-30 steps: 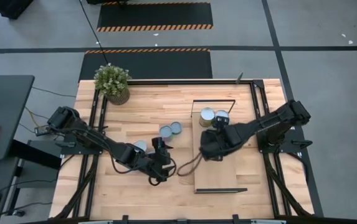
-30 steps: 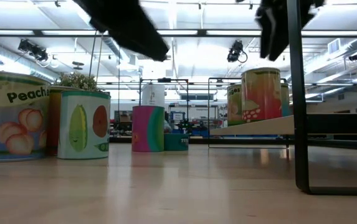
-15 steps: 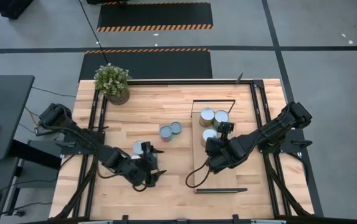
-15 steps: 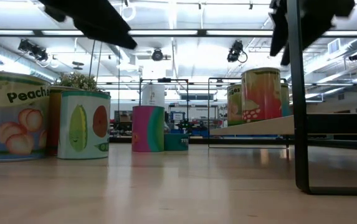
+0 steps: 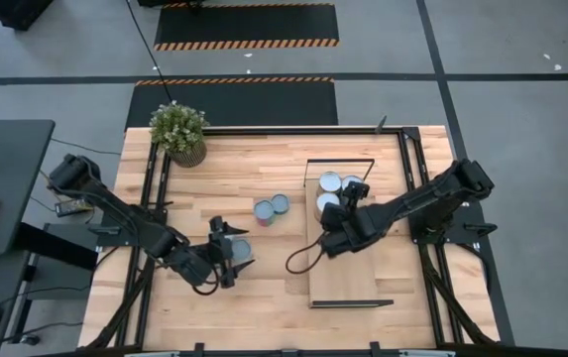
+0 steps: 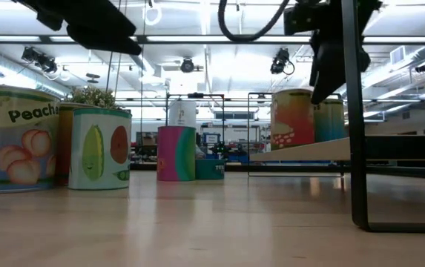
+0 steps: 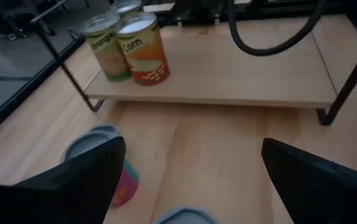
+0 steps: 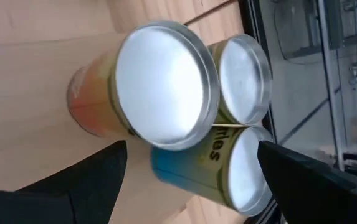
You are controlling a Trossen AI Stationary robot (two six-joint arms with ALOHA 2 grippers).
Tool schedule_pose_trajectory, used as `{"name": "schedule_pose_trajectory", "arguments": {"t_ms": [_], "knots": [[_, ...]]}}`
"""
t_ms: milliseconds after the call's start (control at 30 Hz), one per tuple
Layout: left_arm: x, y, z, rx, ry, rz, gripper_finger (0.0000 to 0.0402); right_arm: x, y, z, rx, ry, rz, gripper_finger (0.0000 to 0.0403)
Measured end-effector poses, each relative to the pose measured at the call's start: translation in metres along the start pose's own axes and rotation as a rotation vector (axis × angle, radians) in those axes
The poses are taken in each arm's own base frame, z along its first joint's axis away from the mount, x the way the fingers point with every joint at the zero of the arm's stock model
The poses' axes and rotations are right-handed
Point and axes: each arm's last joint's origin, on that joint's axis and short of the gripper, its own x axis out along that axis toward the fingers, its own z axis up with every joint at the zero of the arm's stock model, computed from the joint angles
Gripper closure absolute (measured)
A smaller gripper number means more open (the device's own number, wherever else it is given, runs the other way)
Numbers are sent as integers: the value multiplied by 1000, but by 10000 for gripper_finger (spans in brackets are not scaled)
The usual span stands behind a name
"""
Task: Pick and place cans onto a shelf
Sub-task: Put the canned corn on the shelf, then put the canned peaches on the shelf
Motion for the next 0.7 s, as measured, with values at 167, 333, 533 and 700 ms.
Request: {"name": "schedule_pose_trajectory", "arguments": {"t_ms": [167, 333, 533, 700], "knots": [[-3, -1, 0, 0, -12, 4, 17, -11, -5, 9, 1, -20, 34, 35], [-3, -1, -2, 14, 10, -11, 17, -35, -10, 24, 44, -109, 97, 35], [-2, -2, -3, 19, 40, -71, 17, -52, 1, 49, 33, -320, 229, 35], [1, 3, -6, -9, 73, -40, 17, -59, 4, 64, 59, -452, 307, 35]]}}
